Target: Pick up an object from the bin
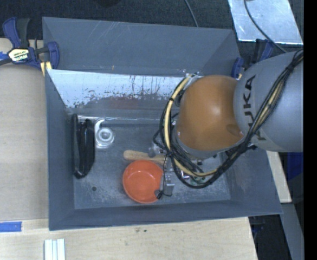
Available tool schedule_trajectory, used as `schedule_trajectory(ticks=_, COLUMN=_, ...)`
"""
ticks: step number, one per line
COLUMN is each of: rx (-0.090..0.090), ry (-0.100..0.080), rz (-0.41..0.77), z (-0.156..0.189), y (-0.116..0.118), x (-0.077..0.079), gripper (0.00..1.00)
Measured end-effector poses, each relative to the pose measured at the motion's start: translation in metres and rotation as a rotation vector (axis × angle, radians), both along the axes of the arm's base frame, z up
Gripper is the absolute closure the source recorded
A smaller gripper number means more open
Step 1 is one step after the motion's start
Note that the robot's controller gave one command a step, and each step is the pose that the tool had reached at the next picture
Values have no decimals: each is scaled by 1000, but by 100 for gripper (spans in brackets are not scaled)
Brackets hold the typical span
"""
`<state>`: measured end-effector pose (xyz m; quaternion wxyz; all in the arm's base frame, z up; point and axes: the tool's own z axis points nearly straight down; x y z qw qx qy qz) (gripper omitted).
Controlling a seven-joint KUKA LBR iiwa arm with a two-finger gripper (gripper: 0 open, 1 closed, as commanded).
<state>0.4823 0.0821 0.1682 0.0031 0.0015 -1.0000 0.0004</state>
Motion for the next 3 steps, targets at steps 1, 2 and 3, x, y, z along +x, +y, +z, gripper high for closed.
schedule_trajectory(ticks=1, rx=1, ry=-8, rz=-4, z=4, y=0, x=2, gripper=0)
schedule_trajectory(ticks=2, rx=2, ry=-13, rz=275, z=-85, y=26, x=50, gripper=0)
schedule_trajectory(ticks=3, rx=2, ry=-13, rz=440, z=-79, y=35, x=54, gripper=0)
